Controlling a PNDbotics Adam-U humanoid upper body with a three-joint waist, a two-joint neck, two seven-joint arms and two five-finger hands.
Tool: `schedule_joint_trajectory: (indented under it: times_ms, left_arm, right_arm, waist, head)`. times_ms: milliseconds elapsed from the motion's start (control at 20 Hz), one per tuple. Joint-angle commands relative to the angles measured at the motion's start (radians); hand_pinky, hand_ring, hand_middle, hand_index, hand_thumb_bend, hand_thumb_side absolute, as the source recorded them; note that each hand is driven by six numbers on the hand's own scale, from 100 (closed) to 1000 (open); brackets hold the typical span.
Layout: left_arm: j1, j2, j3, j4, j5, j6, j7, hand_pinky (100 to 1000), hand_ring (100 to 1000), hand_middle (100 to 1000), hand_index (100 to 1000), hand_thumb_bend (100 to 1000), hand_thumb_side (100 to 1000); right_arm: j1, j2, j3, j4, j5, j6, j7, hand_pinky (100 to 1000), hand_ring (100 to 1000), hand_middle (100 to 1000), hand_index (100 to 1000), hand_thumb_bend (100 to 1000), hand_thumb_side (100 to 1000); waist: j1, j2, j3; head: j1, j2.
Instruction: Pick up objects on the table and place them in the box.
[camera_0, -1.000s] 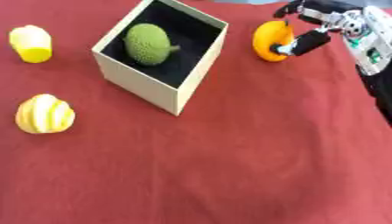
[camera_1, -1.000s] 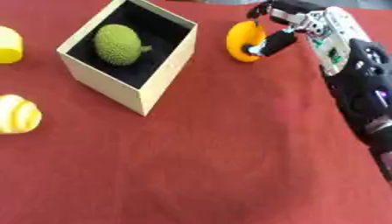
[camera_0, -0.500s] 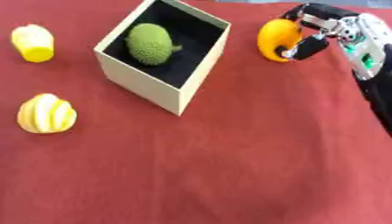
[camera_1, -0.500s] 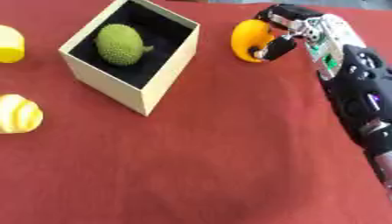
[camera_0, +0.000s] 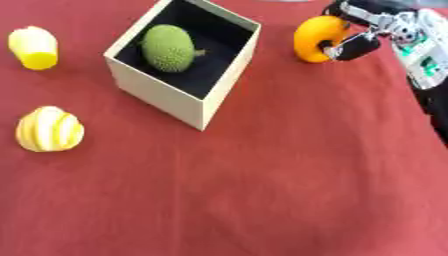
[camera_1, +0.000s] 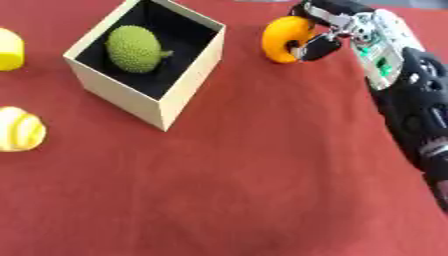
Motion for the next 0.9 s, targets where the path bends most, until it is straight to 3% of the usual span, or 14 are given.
schedule_joint_trajectory:
  times_ms: [50, 100, 150, 200, 250, 300, 600, 900]
  left_arm:
    - [-0.003, 0.024, 0.010, -0.016, 0.004, 0.002, 0.001, 760, 748, 730, 872, 283, 770]
    - [-0.003, 0.024, 0.010, -0.016, 0.003, 0.002, 0.001, 760, 748, 730, 872, 283, 770]
    - [-0.002, 0.024, 0.010, -0.016, 0.003, 0.002, 0.001, 760, 748, 730, 872, 292, 776]
    - [-0.002, 0.025, 0.010, -0.016, 0.003, 0.001, 0.001, 760, 749, 730, 872, 283, 769]
    - [-0.001, 0.025, 0.010, -0.016, 0.003, 0.001, 0.000, 761, 749, 731, 872, 283, 769]
    - [-0.001, 0.025, 0.009, -0.016, 0.003, 0.001, 0.000, 761, 749, 731, 872, 284, 768]
    - [-0.004, 0.026, 0.006, -0.016, 0.004, 0.000, -0.005, 762, 749, 732, 872, 288, 763]
    - [-0.013, 0.022, 0.004, -0.016, 0.009, -0.004, -0.008, 763, 751, 733, 873, 293, 755]
  right_arm:
    - [-0.018, -0.057, -0.014, -0.095, -0.058, 0.015, -0.006, 780, 737, 562, 651, 100, 100]
    - [-0.023, -0.059, -0.017, -0.127, -0.076, 0.019, -0.013, 780, 735, 560, 648, 100, 100]
    - [-0.027, -0.062, -0.018, -0.159, -0.094, 0.022, -0.018, 779, 731, 556, 644, 100, 274]
    - [-0.033, -0.064, -0.016, -0.192, -0.110, 0.023, -0.020, 777, 728, 553, 642, 100, 100]
    - [-0.039, -0.065, -0.012, -0.223, -0.123, 0.025, -0.020, 776, 726, 554, 641, 100, 239]
    - [-0.046, -0.065, -0.006, -0.250, -0.133, 0.026, -0.018, 776, 726, 552, 641, 100, 100]
    - [-0.102, -0.021, 0.052, -0.355, -0.160, 0.025, 0.035, 772, 723, 557, 645, 100, 100]
    - [-0.149, 0.071, 0.103, -0.340, -0.156, 0.020, 0.082, 773, 722, 557, 644, 100, 100]
  waist:
    - [0.005, -0.037, -0.005]
    - [0.005, -0.039, -0.006]
    - [0.005, -0.041, -0.008]
    - [0.006, -0.043, -0.009]
    - [0.006, -0.044, -0.010]
    - [0.006, -0.046, -0.011]
    - [0.003, -0.059, -0.009]
    - [0.001, -0.070, 0.004]
  head:
    - [0.002, 0.008]
    - [0.001, 0.010]
    - [-0.001, 0.010]
    - [-0.002, 0.011]
    - [-0.003, 0.011]
    - [-0.006, 0.011]
    - [-0.016, 0.012]
    - [-0.031, 0.005]
